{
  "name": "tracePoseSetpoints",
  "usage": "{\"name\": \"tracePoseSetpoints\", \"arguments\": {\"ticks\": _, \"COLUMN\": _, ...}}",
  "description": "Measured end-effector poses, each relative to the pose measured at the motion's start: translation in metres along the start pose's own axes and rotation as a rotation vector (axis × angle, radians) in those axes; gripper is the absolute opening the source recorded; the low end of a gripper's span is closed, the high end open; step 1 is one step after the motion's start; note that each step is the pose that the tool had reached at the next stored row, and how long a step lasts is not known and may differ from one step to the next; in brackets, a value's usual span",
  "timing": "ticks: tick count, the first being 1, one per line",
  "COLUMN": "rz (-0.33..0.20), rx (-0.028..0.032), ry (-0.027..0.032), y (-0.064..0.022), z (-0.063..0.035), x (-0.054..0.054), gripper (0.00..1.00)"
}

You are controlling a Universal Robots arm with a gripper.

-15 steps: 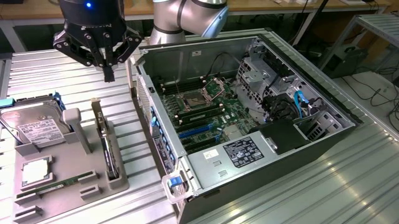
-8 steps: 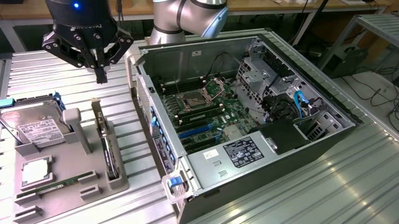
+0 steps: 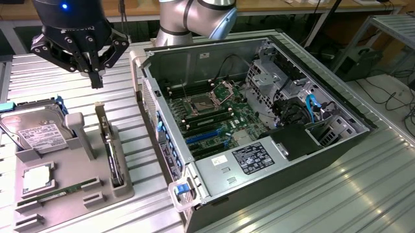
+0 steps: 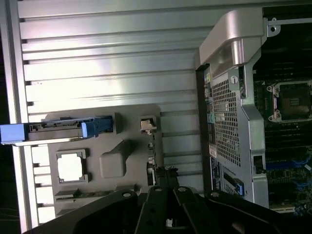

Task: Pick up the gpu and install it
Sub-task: 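Reach for the gpu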

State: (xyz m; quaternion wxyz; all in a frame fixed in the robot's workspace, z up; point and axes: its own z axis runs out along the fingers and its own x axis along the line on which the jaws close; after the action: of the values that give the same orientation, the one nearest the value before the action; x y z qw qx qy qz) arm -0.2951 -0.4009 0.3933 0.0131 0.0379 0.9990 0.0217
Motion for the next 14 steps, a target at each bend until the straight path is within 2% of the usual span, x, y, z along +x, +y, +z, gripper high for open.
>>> {"name": "tracePoseSetpoints", "arguments": {"ticks": 9, "rz": 0.0, "rx": 0.0, "ry": 0.0, "y": -0.0025, "z": -0.0005, "x": 0.016, "gripper": 0.11}}
{"name": "tracePoseSetpoints", "arguments": {"ticks": 14, "rz": -0.004, "rx": -0.0013, "ry": 0.0003, "y": -0.0098, "z": -0.001, "x": 0.02, "gripper": 0.11}}
